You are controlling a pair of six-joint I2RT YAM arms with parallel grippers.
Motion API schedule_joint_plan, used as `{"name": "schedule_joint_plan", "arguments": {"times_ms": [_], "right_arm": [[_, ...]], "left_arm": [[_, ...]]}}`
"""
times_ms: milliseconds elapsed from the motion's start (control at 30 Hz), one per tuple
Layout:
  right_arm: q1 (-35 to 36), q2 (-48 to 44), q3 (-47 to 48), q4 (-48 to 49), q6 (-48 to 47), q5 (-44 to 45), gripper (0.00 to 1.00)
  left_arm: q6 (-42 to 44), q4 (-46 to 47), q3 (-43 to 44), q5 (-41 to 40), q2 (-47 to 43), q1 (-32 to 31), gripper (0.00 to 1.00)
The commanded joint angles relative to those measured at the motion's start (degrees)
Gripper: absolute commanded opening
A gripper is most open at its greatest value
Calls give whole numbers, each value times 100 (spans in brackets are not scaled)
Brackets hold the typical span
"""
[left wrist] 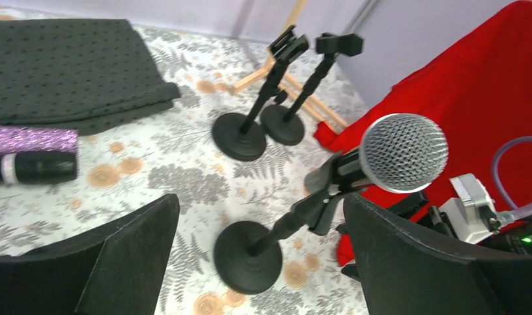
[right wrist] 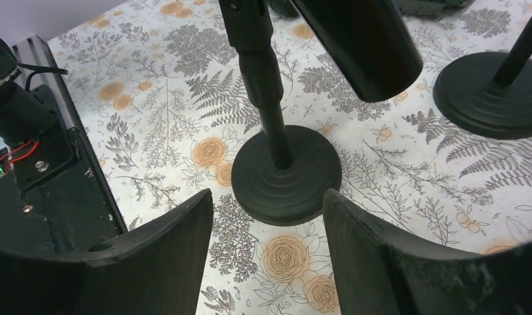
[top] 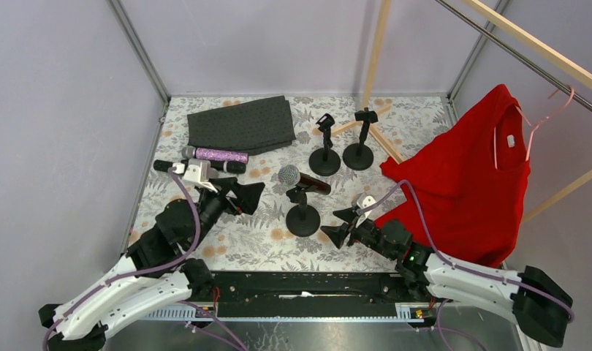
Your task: Attach the microphones to the stand
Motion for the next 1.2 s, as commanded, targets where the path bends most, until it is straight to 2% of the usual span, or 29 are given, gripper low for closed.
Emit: {"name": "schedule_joint_plan", "arguments": {"times_ms": [0,433,733,900,1167], "right_arm": [[29,821,-121,2023,161,-156,67],[458,3635,374,4525,-290,295,65],[672,5175,787,6262,-564,1155,60],[672,5619,1117,6397,-685,1395,60],[672,5719,1433,6398,-1003,1357,58]], "left_arm": [[352,-933,363,-410,250,-13,99],[391,-2272,860,-1087,1466,-18,99],[318,-2468,843,-1565,1465,-19,99],[300,-2406,767,-1633,1283,-14,99],[390,-2265,709,-1602,1344,-23,99]]}}
